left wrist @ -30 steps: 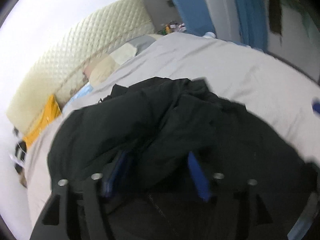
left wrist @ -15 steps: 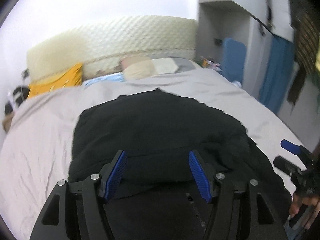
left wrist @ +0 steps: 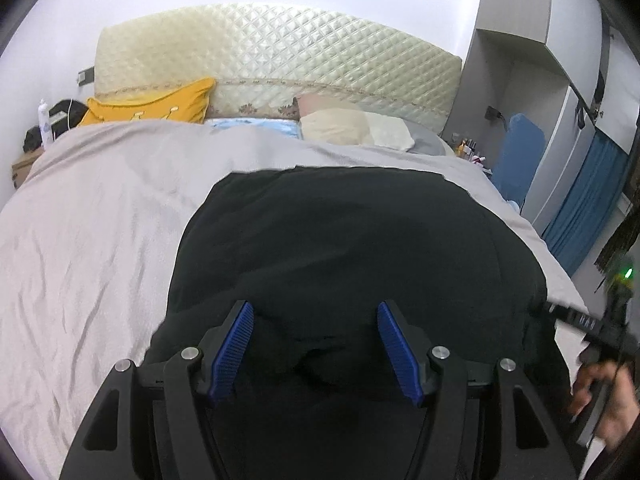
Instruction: Fold large clothes
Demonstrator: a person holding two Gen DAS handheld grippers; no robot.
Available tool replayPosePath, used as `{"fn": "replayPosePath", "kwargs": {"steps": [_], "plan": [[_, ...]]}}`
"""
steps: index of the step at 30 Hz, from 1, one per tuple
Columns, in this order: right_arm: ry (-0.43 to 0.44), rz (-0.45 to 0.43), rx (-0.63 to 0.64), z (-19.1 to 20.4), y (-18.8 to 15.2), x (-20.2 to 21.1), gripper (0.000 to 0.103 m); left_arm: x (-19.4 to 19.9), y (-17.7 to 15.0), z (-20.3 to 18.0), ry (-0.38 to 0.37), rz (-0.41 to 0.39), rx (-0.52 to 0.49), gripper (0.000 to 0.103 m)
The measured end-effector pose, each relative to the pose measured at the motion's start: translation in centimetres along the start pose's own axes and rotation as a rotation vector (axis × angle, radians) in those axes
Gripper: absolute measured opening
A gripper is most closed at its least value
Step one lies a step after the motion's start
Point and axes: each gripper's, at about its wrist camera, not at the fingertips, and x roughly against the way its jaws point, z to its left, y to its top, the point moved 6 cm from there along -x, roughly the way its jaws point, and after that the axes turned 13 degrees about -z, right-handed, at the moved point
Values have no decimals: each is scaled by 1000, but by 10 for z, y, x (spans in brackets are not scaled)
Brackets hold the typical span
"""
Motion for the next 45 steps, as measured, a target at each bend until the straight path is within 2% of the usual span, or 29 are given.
{"fn": "replayPosePath", "kwargs": {"steps": [1, 2, 3, 6, 9, 11, 13, 14, 15, 16, 17, 18, 21, 23, 25, 31, 34, 37, 39, 41, 45], "plan": [[-3, -28, 41, 6, 13, 4, 28, 0, 2, 0, 0, -8, 0, 64], [-10, -52, 69, 11, 26, 7, 18, -1, 5, 0, 0, -18, 1, 64], [-21, -74, 86, 13, 39, 10, 15, -1, 7, 0, 2, -24, 2, 64], [-88, -105, 121, 5, 70, 10, 14, -7, 11, -1, 10, -24, 0, 64], [-218, -124, 196, -7, 86, 8, 9, -15, 11, -4, 25, -16, -19, 64], [-224, -118, 180, -13, 90, 8, 9, -19, 13, -6, 31, -12, -24, 64], [-187, -179, 164, -4, 95, 18, 9, -22, 15, -10, 30, -14, -35, 64], [-166, -206, 175, 5, 95, 22, 15, -24, 16, -12, 33, -17, -45, 64], [-138, -220, 197, 19, 92, 25, 33, -27, 18, -14, 36, -18, -54, 64], [-110, -221, 211, 27, 88, 26, 45, -29, 19, -15, 38, -19, -57, 64], [-64, -218, 233, 41, 81, 24, 66, -32, 21, -17, 40, -24, -59, 64], [-23, -215, 251, 53, 76, 20, 75, -36, 22, -18, 40, -25, -61, 64], [27, -174, 322, 77, 56, 1, 75, -49, 21, -20, 53, -10, -74, 64], [13, -127, 352, 84, 39, -23, 75, -58, 22, -20, 51, -11, -69, 64], [-19, -132, 363, 81, 32, -41, 75, -67, 20, -20, 51, -9, -78, 65], [-51, -155, 360, 66, 37, -80, 75, -104, 16, -21, 71, 22, -103, 67], [-64, -138, 382, 61, 42, -100, 75, -122, 15, -18, 73, 37, -106, 68], [-59, -134, 406, 58, 42, -113, 76, -139, 13, -17, 59, 35, -130, 70], [-45, -124, 377, 49, 41, -124, 76, -149, 11, -16, 54, 38, -129, 70], [-40, -114, 343, 42, 40, -132, 76, -156, 8, -16, 64, 34, -125, 71], [-75, -109, 372, 43, 33, -142, 77, -160, 4, -18, 83, 33, -128, 71]]}}
